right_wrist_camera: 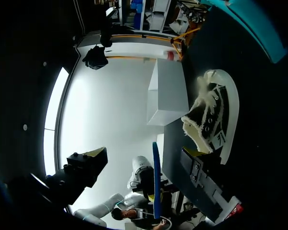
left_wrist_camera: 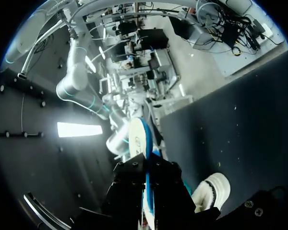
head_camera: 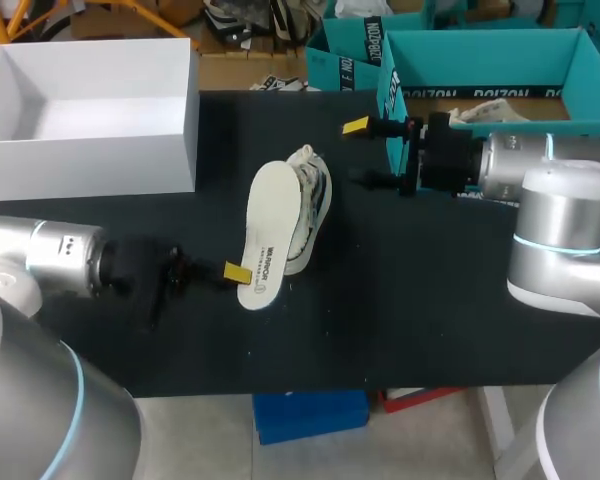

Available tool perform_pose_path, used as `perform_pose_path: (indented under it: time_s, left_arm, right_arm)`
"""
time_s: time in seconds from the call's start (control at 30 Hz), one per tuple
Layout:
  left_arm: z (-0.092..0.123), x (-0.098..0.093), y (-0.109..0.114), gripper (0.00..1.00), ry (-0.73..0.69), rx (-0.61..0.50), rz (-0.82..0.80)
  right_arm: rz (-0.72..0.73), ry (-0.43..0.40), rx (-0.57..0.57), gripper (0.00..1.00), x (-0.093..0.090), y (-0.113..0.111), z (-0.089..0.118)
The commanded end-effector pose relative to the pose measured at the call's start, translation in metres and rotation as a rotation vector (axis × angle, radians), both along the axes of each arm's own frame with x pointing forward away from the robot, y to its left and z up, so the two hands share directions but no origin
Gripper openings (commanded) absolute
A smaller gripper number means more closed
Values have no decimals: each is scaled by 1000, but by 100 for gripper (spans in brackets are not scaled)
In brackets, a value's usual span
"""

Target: Take the shoe out of the shoebox, open the shoe tongue, remove and reinsert the insole, then place the shoe into the shoebox

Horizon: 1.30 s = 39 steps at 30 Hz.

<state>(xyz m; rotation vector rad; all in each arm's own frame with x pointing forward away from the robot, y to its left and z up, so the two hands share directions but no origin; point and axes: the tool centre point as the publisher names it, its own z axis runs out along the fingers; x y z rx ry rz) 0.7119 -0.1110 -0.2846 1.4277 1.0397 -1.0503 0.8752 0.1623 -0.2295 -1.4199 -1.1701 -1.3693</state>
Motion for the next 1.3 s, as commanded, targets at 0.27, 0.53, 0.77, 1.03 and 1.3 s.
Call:
perform_pose_path:
  time_s: [0.27, 0.53, 0.77, 1.03, 1.3]
  left_arm:
    - [19, 50, -16, 0, -22, 95, 7]
    - [18, 73, -16, 0, -22, 140, 29]
    - [14, 77, -20, 0, 8, 156, 35]
    - [14, 77, -20, 0, 15, 156, 38]
    - [14, 77, -20, 0, 15, 156, 38]
  right_arm:
    - [-4, 0, -2, 100, 0, 2, 0]
    - [-4, 0, -2, 100, 0, 2, 0]
    - [-4, 0, -2, 100, 0, 2, 0]
    - [-4, 0, -2, 100, 0, 2, 0]
    - [29, -2, -11, 100, 1, 5, 0]
